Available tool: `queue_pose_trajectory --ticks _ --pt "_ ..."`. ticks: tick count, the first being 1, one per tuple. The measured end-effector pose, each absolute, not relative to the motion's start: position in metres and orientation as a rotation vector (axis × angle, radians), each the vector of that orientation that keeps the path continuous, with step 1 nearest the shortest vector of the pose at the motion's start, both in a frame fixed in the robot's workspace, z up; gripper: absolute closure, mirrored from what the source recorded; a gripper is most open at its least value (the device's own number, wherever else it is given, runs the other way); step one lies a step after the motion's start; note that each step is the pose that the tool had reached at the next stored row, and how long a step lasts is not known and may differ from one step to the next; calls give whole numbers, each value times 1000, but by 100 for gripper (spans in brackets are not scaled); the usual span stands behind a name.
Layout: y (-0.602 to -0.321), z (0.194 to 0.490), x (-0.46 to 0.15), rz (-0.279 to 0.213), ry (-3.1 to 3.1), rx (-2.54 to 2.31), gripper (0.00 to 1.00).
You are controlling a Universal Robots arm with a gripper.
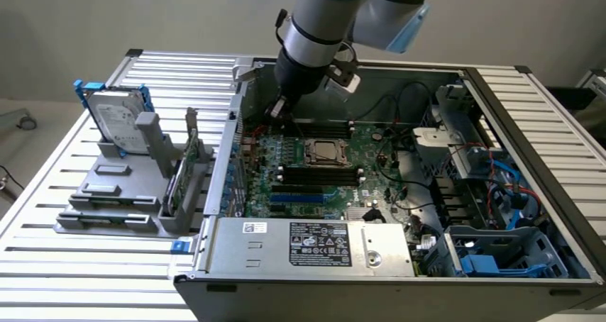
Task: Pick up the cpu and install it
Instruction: 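Install the first cpu locking lever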
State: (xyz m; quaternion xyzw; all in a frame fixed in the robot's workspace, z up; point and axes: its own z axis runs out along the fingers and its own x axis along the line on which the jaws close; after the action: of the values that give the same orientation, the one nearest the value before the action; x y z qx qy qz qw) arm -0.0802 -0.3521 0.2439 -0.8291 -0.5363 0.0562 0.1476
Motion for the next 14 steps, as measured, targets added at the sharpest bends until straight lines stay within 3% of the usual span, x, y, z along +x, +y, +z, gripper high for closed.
queue_pose_trajectory --ticks 14 --pt "-352 244 -84 119 -1395 -2459 89"
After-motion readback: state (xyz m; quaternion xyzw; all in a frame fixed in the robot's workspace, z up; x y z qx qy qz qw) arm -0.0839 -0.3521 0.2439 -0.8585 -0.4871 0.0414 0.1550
